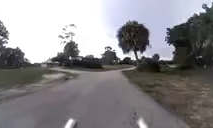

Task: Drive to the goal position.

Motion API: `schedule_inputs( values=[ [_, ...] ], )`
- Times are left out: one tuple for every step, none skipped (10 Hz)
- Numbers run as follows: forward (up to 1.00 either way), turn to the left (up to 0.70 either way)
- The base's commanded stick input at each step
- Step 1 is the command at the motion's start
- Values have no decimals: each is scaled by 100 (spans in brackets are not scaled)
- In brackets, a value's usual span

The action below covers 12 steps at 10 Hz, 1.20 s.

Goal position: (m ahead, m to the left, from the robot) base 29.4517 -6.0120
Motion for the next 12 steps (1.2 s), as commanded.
schedule_inputs(
  values=[
    [100,0],
    [100,0],
    [100,0],
    [100,0],
    [100,0],
    [100,0],
    [100,0],
    [100,0],
    [100,0],
    [100,27],
    [100,40],
    [100,40]
  ],
)
